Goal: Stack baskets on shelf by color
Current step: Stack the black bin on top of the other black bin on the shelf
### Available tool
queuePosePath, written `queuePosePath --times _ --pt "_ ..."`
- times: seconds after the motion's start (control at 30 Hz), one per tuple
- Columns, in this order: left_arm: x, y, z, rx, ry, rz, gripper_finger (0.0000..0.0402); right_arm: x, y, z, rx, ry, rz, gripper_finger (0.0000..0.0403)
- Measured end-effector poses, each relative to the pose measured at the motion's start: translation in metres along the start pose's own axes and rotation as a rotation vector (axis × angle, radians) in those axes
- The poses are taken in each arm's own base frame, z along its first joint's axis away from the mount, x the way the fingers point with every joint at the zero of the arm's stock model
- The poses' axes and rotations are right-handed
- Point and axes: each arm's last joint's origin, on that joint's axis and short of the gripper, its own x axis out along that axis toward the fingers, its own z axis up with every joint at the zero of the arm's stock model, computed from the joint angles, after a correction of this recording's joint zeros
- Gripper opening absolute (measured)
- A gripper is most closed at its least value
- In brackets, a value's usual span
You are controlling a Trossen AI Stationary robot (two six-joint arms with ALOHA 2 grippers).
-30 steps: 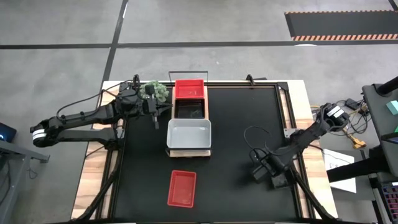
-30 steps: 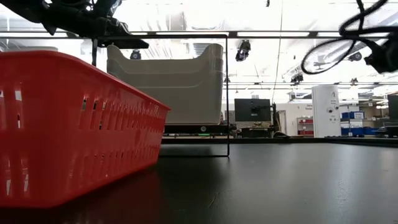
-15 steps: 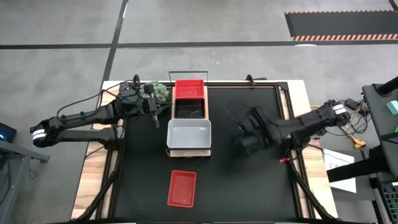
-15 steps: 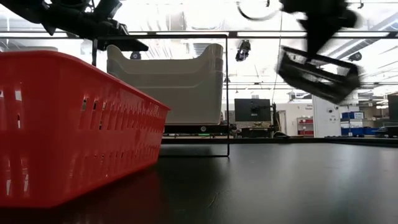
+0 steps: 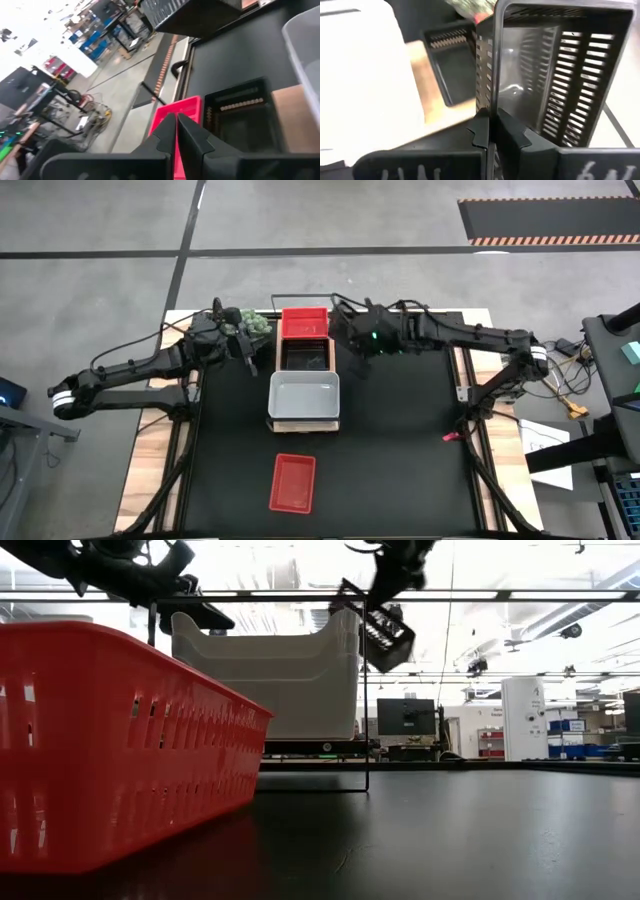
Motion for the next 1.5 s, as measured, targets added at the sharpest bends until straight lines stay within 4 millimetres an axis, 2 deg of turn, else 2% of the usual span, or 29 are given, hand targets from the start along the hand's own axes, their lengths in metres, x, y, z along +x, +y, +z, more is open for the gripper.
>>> queuePosePath --times 0.17,0.37,0.63,0.83,1.1,1.5 --pt "-0.001 0.008 -0.005 0.025 0.028 0.045 0.0000 0.014 -0.013 0.018 -0.094 -0.036 0.086 0.0009" --pt "-0.002 0.021 -0.014 0.028 0.076 0.115 0.0000 0.046 -0.015 0.033 -0.196 -0.010 0.110 0.0009" --pt "-0.002 0.030 -0.023 0.016 0.124 0.165 0.0000 0.086 -0.021 0.055 -0.200 0.003 0.211 0.0009" --pt "-0.002 0.032 -0.024 0.017 0.130 0.170 0.0000 0.107 -0.019 0.060 -0.218 0.083 0.222 0.0009" --pt "-0.002 0.032 -0.025 0.016 0.133 0.172 0.0000 0.118 -0.017 0.064 -0.253 0.086 0.251 0.0017" --pt "-0.002 0.032 -0.025 0.013 0.133 0.172 0.0000 0.119 -0.022 0.065 -0.244 0.079 0.243 0.0100"
